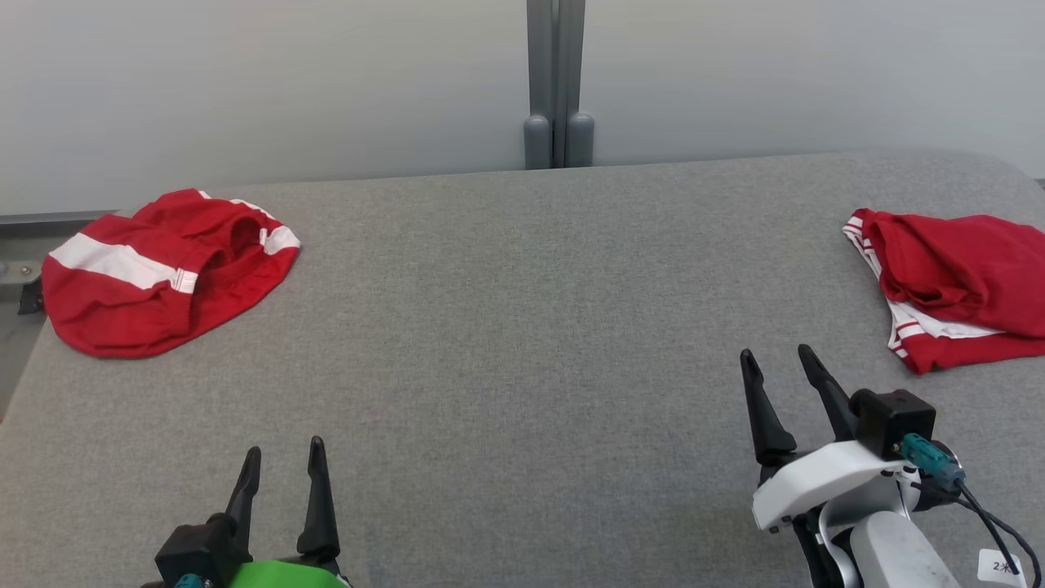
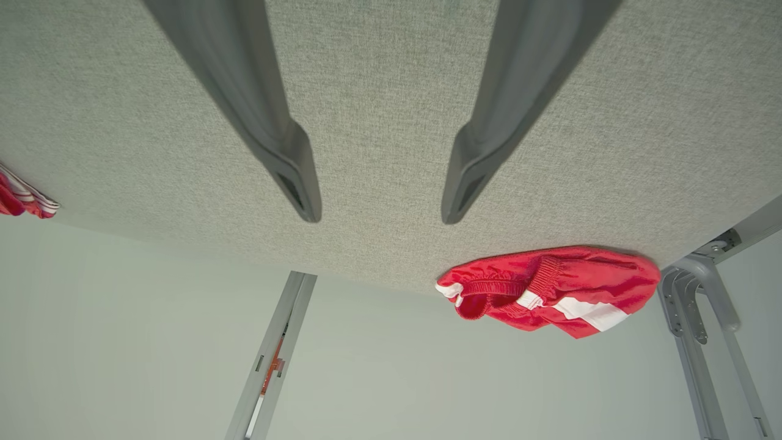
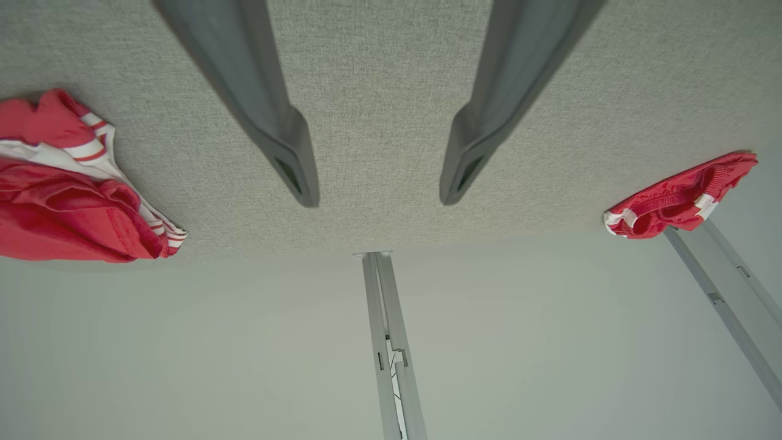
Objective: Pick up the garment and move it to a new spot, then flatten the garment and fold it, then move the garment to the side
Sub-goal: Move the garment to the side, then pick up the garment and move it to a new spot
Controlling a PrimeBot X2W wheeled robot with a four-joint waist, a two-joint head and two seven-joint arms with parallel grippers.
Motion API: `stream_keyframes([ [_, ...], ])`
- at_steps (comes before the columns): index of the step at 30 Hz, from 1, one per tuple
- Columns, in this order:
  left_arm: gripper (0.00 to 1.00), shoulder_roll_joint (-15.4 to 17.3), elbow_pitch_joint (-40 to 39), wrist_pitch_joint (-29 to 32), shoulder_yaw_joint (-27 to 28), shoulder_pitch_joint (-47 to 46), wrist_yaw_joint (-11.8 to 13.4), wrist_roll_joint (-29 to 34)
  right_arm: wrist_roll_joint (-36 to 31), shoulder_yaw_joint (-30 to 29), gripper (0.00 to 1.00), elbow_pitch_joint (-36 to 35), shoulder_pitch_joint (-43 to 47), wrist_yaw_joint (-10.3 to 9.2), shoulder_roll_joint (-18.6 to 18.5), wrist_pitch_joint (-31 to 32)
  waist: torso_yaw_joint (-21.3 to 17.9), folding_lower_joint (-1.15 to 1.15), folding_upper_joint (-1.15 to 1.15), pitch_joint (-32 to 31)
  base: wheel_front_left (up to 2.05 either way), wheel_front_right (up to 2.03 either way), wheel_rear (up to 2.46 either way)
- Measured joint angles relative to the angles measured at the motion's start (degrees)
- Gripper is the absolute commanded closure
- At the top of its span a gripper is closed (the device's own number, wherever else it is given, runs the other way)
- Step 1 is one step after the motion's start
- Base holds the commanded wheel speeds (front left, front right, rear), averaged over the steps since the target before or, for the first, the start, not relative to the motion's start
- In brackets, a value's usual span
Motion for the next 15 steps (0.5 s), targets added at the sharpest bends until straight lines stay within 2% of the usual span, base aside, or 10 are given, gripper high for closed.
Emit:
stream_keyframes([
  [9, 0.00, -0.01, -0.03, -0.01, -0.47, -0.01, -0.01, 0.02, -0.12, -0.87, 0.00, -0.55, 1.24, 0.00, -0.01, 0.48, 0.95, 0.00, 0.00, -0.24, 0.00, 0.00, 0.00],
  [15, 0.00, -0.04, -0.14, -0.01, -0.42, -0.20, -0.03, 0.73, -0.23, -0.96, 0.00, -1.05, 1.83, 0.00, -0.01, 0.38, 4.55, 0.00, 0.00, -0.38, 0.00, 0.00, 0.00],
])
